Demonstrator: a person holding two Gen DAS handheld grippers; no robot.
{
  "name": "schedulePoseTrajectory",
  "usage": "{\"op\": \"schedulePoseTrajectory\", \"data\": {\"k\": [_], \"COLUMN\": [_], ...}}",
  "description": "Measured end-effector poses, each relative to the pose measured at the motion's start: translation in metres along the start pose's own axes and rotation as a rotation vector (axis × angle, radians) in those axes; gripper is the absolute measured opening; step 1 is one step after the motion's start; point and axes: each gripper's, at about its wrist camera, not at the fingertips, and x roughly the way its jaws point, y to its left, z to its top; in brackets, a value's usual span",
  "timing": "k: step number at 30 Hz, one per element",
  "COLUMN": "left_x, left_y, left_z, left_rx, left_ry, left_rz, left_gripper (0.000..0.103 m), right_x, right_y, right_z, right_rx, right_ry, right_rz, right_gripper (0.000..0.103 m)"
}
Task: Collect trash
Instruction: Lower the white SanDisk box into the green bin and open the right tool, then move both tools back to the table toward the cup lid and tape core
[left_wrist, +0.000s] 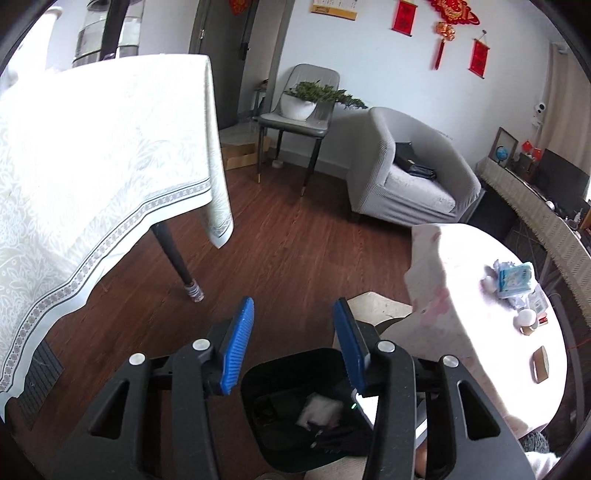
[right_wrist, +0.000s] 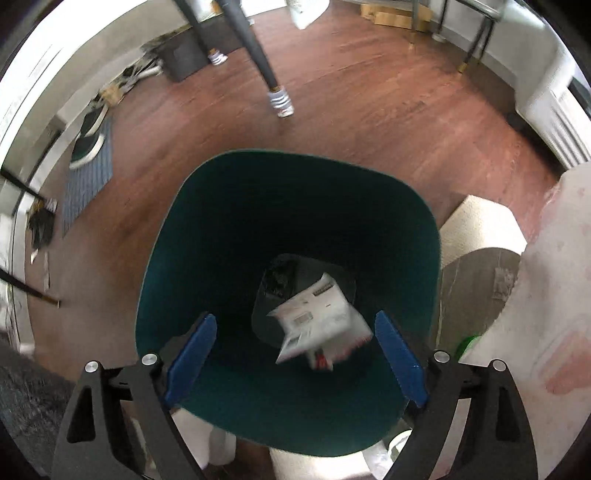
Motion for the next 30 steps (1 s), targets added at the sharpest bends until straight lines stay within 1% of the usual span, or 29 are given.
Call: {"op": "schedulePoseTrajectory", "data": {"k": [3,7,14,17,20,22,23,27,30], "left_x": [0.002,0.001,-0.002,-0.005,-0.011,-0.014,-0.015,-0.018,-0.018], "left_y": [-0.011,-0.022,-0.037,-0.040,-0.043,-0.045,-0.047,-0.054,-0.063], "left_z": [0.002,0.004,0.009,0.012,0.016,0.018,0.019,0.022,0.024], "left_rx": [0.016,0.025,0.034,0.036,0.031,0.038,0.042,0.046,0.055], "left_ry": [-0.002,-0.006,-0.023,-0.034,-0.060,-0.074,-0.077,-0.082,-0.084], "left_rz": [-0.006,-0.011,-0.022,-0.013,-0.011,-0.002,0.002,-0.012,-0.029], "left_gripper": [0.050,0.050,0.055,0.059,0.062,0.063,0.063,0.065,0.067], "right_x": [-0.009,-0.030,-0.087,-0.113,-0.142,-0.159,-0.169,-0.201,-0.223], "right_y": [0.002,0.003,0.013,0.017,0.017,0.015,0.013,0.005,-0.005], "right_z": [-0.002,-0.006,-0.009,-0.010,-0.011,-0.012,-0.015,-0.025,-0.036], "right_rx": [-0.025,-0.026,-0.049,-0.065,-0.080,-0.075,-0.078,-0.091,-0.074], "right_ry": [-0.019,-0.068,-0.201,-0.253,-0.312,-0.350,-0.374,-0.439,-0.487], "right_rz": [0.008,0.051,0.084,0.090,0.108,0.125,0.126,0.082,0.064], "right_gripper": [0.090,0.090,0.090,0.090,0.086,0.081,0.081,0.079,0.077]}}
